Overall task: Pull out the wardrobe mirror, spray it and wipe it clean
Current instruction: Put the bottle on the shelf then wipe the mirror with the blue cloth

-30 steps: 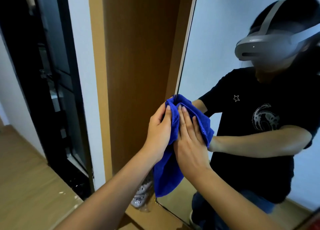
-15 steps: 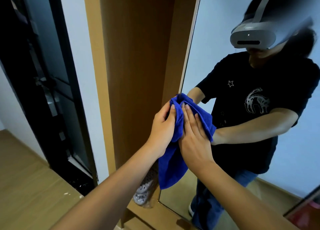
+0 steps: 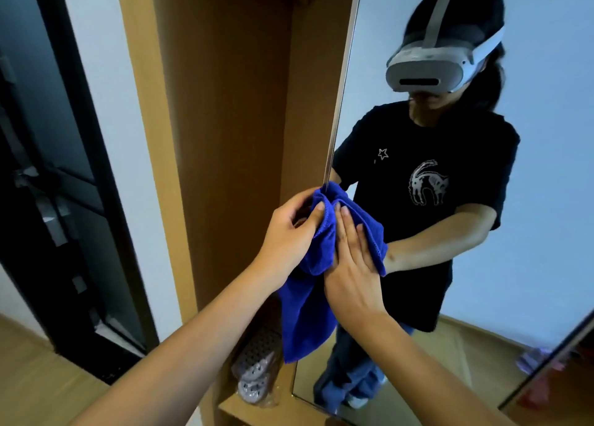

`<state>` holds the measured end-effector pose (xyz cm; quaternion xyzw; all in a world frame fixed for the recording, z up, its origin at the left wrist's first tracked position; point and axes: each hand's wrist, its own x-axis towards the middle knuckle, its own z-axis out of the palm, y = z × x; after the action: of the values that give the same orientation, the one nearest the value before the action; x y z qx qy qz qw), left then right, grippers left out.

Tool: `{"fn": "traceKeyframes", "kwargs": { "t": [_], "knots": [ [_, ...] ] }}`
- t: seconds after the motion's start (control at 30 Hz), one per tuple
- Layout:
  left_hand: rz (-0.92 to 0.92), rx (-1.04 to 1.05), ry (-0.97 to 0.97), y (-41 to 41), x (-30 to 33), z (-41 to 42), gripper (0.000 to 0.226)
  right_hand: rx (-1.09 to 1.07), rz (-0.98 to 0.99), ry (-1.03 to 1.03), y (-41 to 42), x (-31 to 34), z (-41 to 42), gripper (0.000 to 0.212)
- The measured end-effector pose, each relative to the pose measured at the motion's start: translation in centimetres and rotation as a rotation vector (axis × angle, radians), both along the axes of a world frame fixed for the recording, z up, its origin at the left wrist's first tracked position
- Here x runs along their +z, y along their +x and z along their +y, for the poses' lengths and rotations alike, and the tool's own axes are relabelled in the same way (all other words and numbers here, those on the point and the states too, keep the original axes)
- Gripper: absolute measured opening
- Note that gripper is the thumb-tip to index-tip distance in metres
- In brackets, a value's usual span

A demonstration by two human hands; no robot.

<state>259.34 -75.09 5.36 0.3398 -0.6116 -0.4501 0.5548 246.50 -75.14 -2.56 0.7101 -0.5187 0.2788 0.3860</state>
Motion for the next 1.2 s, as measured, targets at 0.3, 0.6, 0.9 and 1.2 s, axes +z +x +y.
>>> {"fn": "traceKeyframes", "kwargs": {
  "t": [0.3,0.6,0.9,1.2],
  "knots": [
    [0.046,-0.106,-0.078,0.4,0.4,-1.1,0.035,-0.077,-0.089,0.012,1.3,-0.1,-0.4,0.074],
    [0.030,-0.146,-0.096,1.3,1.5,-2.3,0.028,-0.096,-0.367,0.052,4.7,0.8,0.7,0.090],
    [-0.038,-0.229,-0.132,2.4,3.0,-4.6,0.022,-0.445,-0.571,-0.075,8.8,1.2,-1.9,0.085],
    [-0.047,-0.252,-0.207,2.3,7.9,-6.4,0.022,-0.406,-0.560,-0.301,9.0,6.4,-3.5,0.084]
  ]
}}
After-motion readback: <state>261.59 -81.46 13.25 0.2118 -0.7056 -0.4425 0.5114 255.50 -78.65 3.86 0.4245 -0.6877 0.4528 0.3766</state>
